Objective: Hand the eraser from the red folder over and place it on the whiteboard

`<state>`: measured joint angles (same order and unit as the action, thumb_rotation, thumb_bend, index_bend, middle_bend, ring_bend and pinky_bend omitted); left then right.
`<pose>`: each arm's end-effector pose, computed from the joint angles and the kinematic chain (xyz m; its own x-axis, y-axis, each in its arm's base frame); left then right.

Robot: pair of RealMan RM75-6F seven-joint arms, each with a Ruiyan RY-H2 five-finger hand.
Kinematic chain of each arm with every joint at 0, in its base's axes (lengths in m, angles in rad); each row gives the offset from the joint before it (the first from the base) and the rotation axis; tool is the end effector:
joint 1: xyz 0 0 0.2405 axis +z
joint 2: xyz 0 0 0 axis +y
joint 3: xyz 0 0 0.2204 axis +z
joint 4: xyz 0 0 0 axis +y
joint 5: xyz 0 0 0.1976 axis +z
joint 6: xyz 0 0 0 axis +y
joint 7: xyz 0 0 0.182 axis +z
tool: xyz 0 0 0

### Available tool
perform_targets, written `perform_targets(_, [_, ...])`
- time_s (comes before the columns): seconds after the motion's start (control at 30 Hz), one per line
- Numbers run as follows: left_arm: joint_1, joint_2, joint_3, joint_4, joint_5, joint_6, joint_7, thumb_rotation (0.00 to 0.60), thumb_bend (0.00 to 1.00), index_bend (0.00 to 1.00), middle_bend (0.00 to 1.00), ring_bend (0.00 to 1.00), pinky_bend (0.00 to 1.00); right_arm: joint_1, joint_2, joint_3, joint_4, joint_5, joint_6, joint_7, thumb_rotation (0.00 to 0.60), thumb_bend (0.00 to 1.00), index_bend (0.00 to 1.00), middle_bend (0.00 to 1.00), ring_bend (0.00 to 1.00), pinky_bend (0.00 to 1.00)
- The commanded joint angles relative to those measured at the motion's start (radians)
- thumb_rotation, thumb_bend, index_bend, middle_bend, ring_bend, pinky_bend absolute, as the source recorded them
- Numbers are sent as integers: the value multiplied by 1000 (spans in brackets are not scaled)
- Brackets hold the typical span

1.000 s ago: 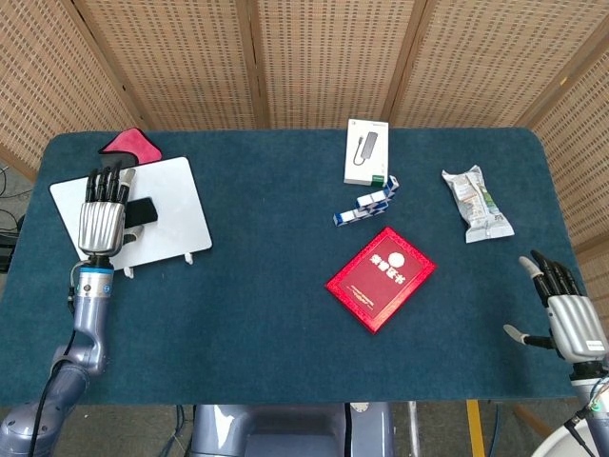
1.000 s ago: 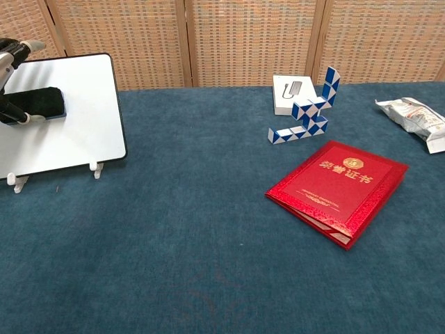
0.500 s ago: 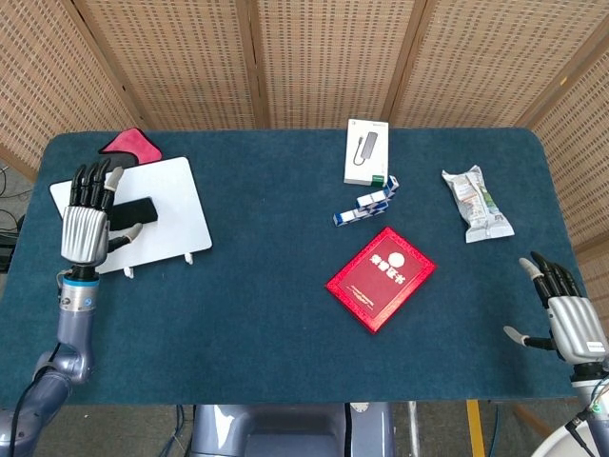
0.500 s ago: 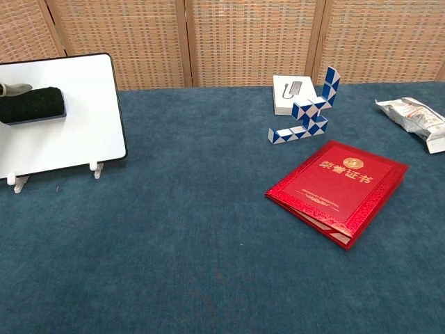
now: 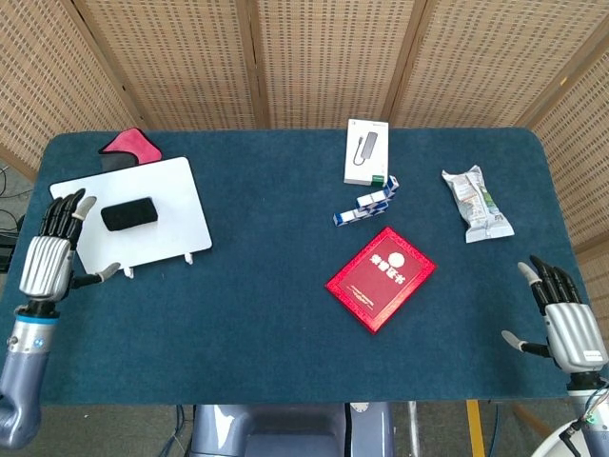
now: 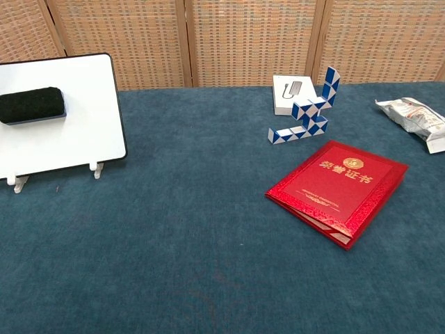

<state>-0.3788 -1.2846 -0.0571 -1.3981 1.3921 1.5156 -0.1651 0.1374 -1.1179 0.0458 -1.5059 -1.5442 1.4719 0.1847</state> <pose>-0.2358 0.2982 0.1410 0.2504 -0.1349 0.9587 0.9457 -0.1781 -0.2720 -0.2763 -0.2307 0.1597 0.3272 -0.0020 0.9450 -0.9411 -0.0910 0.3256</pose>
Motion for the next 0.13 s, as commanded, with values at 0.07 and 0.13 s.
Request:
perform_targets(0.07, [113,106,70,-130,-11,-13,128,600,0,0,0,0,0,-6,-2,-1,-17,-5,9,-21,600,0,0,0,0,44])
perform_targets(0.13, [124,101,79,-137,-10,-23,136,600,0,0,0,0,0,-7,-3,-2,-24,-7,9,-32,600,0,0,0,0,44])
